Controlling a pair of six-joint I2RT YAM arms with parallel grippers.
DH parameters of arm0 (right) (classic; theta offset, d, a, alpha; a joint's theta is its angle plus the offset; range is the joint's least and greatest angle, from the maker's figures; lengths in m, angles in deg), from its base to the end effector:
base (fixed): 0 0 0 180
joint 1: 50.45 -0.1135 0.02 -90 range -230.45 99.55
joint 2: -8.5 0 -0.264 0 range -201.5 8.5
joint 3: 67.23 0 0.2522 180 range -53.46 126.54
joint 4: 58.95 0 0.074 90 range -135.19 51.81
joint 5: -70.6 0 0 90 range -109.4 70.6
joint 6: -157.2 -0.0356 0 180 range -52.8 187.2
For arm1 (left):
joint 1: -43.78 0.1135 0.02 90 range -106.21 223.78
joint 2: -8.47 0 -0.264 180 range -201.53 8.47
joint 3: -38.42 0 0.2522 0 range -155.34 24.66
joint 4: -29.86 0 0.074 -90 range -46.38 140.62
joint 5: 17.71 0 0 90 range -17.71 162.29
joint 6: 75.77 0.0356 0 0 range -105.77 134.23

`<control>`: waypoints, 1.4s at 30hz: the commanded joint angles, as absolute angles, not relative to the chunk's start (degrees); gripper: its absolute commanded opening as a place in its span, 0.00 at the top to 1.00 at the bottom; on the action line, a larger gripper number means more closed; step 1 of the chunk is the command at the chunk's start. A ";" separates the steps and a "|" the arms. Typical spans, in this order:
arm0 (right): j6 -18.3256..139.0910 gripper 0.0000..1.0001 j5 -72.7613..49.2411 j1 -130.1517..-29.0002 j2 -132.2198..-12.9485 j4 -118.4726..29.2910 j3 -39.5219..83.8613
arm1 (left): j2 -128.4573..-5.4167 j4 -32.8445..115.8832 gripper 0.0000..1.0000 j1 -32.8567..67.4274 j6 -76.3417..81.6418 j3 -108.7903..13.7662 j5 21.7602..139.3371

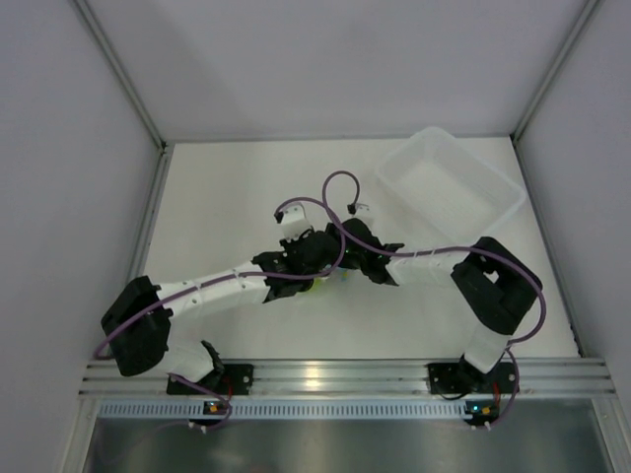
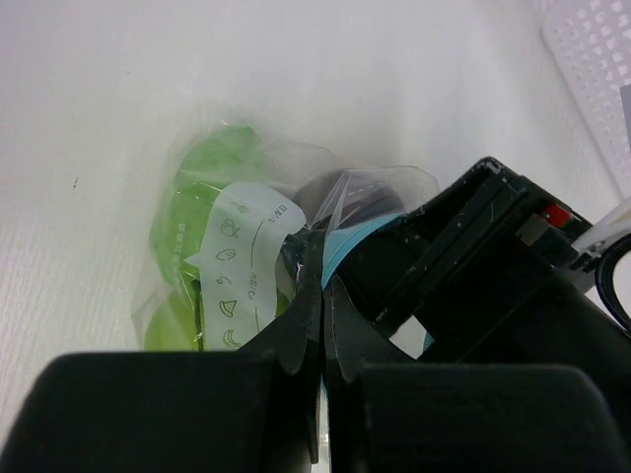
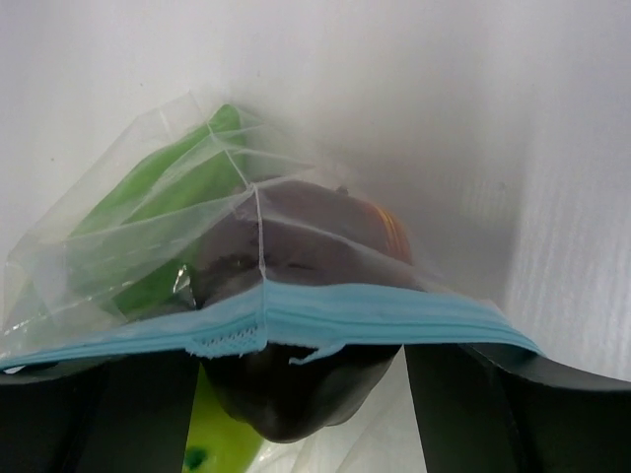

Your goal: Open the zip-top bag and remove the fake food

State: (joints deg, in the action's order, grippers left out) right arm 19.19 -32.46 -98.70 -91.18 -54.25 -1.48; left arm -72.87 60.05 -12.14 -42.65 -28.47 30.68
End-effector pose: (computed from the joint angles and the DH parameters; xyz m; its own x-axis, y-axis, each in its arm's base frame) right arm 0.2448 0.2621 0.1651 -0.7309 0.2684 -0.6275 -0.0986 0.8682 0.4863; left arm 0.1855 -0.2320 0.2409 -0.5120 -0.3607 -0.7796 -0.1361 0.9302 -0.3410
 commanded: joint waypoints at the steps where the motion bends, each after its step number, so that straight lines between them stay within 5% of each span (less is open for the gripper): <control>1: 23.69 0.48 -35.22 -99.31 -85.64 -49.86 -2.14 | -72.74 57.25 1.00 -11.50 -41.85 -29.22 30.28; 25: 38.37 0.48 -31.09 -97.92 -64.90 -33.07 -1.09 | -75.29 57.51 1.00 -8.77 -36.57 -32.03 30.89; 34: 43.28 0.48 -31.35 -80.10 -61.55 -28.40 2.95 | -75.11 57.42 1.00 -8.69 -36.57 -31.50 34.05; 42: 45.31 0.46 -33.37 -63.29 -71.20 -22.79 13.58 | -74.33 57.51 1.00 -8.69 -34.55 -32.99 35.99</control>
